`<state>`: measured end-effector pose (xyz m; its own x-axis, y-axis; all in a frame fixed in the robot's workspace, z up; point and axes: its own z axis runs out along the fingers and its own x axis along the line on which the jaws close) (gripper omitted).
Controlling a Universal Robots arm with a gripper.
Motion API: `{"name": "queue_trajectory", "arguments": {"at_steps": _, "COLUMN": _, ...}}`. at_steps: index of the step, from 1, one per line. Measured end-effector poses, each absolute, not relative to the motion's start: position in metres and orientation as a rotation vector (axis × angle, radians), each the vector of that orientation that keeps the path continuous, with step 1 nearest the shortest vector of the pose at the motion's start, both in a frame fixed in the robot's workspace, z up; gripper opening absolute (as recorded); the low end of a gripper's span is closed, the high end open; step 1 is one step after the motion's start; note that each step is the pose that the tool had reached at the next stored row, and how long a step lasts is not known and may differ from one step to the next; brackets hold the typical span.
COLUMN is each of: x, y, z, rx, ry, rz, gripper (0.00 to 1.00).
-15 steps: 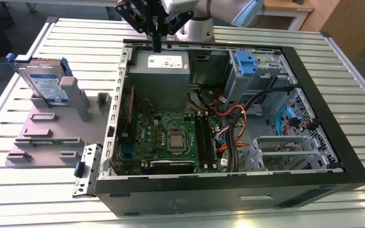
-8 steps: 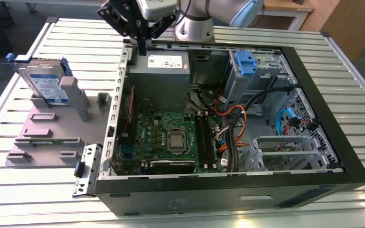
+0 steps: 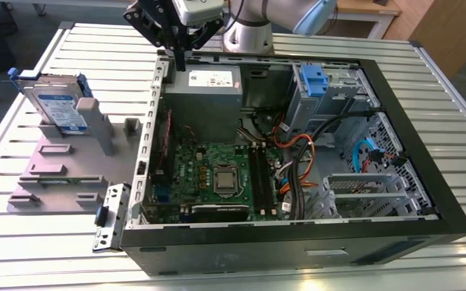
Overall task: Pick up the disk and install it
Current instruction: 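Reach for the disk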
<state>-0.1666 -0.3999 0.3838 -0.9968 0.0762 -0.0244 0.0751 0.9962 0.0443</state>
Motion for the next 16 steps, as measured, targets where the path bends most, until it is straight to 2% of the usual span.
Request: {"name": "queue_trajectory", "arguments": {"at_steps": 16, "x": -0.1720, "y": -0.3999, "z": 0.3836, "rx": 0.118, "ry": 3.113, "rz": 0.068, "gripper": 0.11}}
